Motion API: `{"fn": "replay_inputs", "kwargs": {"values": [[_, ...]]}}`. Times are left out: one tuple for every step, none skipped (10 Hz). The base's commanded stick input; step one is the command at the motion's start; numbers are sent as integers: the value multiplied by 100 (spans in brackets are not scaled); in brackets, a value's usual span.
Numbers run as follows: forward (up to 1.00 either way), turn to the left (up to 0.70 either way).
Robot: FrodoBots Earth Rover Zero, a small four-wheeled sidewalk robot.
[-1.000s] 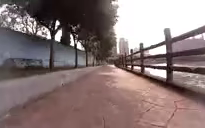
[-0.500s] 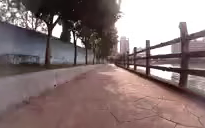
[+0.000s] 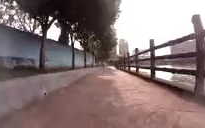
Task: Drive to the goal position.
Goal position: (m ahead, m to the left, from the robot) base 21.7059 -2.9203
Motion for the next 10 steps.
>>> {"fn": "replay_inputs", "kwargs": {"values": [[100, 0], [100, 0], [100, 0], [100, 0], [100, 0], [100, 0], [100, 0], [100, 0], [100, 0], [100, 0]]}}
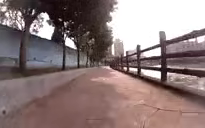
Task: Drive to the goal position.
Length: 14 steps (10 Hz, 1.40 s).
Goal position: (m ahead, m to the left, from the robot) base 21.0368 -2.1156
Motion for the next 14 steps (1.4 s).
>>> {"fn": "replay_inputs", "kwargs": {"values": [[100, 0], [100, 0], [100, 0], [100, 0], [100, 0], [100, 0], [100, 0], [100, 0], [100, 0], [100, 0], [100, 0], [100, 0], [100, 0], [100, 0]]}}
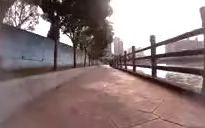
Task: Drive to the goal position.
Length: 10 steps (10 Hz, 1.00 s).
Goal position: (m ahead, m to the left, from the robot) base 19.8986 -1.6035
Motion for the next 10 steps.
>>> {"fn": "replay_inputs", "kwargs": {"values": [[100, 0], [100, 0], [100, 0], [100, 0], [100, 0], [100, 0], [100, 0], [100, 0], [100, 0], [100, 0]]}}
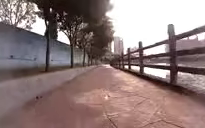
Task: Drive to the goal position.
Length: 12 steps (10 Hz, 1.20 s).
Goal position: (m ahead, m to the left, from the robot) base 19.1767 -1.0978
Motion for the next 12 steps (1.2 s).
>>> {"fn": "replay_inputs", "kwargs": {"values": [[100, 0], [100, 0], [100, 0], [100, 0], [100, 0], [100, 0], [100, 0], [100, 0], [100, 0], [100, 0], [100, 0], [100, 0]]}}
